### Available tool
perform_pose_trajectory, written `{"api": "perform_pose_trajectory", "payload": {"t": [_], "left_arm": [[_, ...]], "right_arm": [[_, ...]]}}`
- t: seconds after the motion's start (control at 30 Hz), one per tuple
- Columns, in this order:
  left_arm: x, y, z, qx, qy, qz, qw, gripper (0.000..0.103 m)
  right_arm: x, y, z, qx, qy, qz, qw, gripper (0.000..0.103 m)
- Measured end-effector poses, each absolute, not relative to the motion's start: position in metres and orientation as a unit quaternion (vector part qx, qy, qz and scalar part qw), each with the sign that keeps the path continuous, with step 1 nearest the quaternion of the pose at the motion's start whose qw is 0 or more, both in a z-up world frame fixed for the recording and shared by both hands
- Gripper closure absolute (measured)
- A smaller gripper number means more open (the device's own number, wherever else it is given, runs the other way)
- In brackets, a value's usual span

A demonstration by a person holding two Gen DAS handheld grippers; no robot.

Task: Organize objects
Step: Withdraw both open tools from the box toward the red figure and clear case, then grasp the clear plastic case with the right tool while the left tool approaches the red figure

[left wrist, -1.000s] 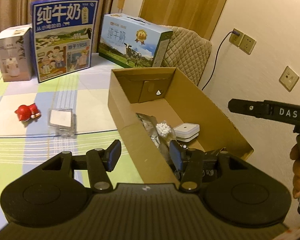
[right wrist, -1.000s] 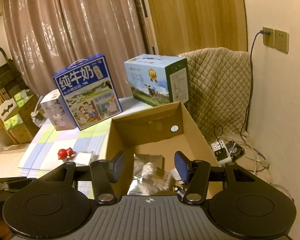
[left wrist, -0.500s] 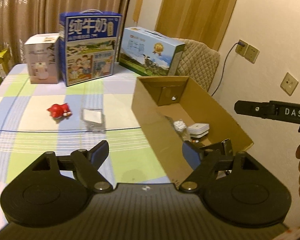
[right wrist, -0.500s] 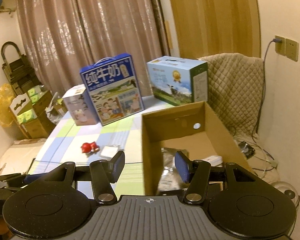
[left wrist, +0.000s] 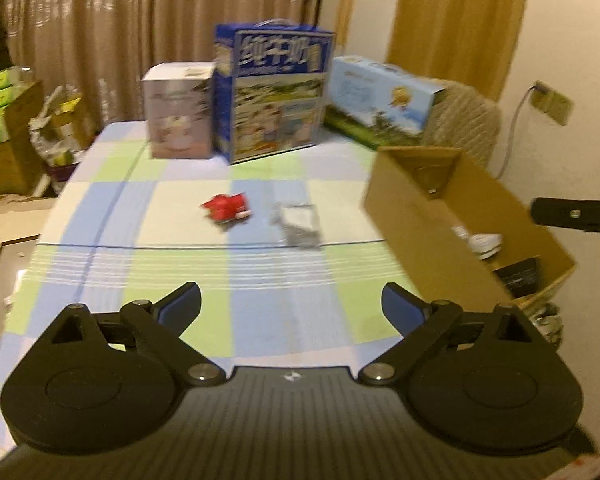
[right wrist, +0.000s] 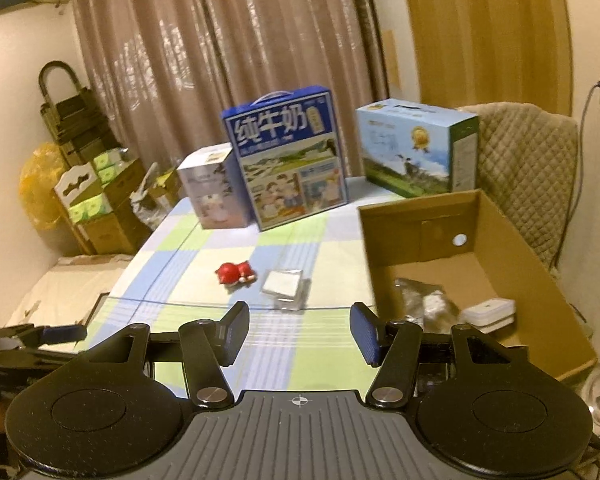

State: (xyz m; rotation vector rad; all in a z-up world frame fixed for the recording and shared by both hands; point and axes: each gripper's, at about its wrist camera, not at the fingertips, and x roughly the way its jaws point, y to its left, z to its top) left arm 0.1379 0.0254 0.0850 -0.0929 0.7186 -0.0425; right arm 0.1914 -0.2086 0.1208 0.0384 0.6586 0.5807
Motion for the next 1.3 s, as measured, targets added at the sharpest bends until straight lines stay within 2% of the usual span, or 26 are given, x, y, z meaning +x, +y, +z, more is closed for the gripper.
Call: {"api": "perform_pose_trajectory", "payload": {"t": [0.47, 0.97, 1.03, 1.1, 1.13, 1.3], "left_arm": [[0.177, 0.093, 0.053, -0.042, 0.332, 0.02, 0.942, 0.008], [0.263, 0.12, -0.007, -0.046, 0.345, 0.034, 0.937, 0.008], [0.273, 0.122, -0.013, -0.044, 0.349, 0.027, 0.936, 0.008], [0.283, 0.124, -0.017, -0.043, 0.35, 0.028, 0.935, 0.008], [0.289, 0.126, -0.018, -0.042, 0.35, 0.029, 0.935, 0.008], [0.313, 0.138, -0.024, -0.049, 0.346, 0.035, 0.936, 0.005]], "right_arm": [[0.222, -0.129, 0.068, 0.0, 0.333, 0.312, 0.89, 0.05], [0.314, -0.071, -0.019, 0.006, 0.368, 0.295, 0.882, 0.049], [0.326, -0.067, -0.028, 0.006, 0.371, 0.289, 0.882, 0.044], [0.335, -0.063, -0.037, 0.003, 0.37, 0.284, 0.885, 0.03], [0.339, -0.061, -0.041, 0.002, 0.368, 0.281, 0.886, 0.028], [0.362, -0.052, -0.059, 0.014, 0.376, 0.285, 0.882, 0.026]]}}
